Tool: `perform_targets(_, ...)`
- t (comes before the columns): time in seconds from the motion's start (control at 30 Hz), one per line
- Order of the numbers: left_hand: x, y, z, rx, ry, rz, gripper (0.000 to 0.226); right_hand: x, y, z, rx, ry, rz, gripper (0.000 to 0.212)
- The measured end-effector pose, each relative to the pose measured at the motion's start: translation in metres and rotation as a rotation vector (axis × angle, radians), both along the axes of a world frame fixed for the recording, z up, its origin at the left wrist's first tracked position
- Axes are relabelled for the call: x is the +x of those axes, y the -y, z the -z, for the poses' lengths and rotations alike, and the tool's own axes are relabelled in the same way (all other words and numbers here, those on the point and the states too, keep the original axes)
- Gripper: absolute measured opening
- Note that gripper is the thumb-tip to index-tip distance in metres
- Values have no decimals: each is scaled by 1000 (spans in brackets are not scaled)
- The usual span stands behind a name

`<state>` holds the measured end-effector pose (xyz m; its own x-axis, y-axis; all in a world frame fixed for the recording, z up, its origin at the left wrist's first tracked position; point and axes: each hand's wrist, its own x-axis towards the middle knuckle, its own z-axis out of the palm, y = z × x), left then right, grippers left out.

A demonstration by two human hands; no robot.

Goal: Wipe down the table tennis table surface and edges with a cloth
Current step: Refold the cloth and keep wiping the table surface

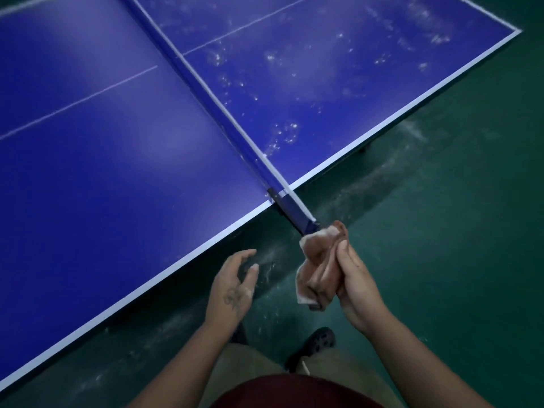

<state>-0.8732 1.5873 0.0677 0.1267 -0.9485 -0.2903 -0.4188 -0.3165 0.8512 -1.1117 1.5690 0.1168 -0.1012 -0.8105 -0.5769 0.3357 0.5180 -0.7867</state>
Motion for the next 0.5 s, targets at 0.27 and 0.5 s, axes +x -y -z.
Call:
perform_targets(0.27,-144,11,-79,106,-397,73,43,-94,-7,-48,113,362,151,52)
perform_targets(0.5,-197,14,-89,119,-505,-15,63,-151,-3,-48,141,271,132,73)
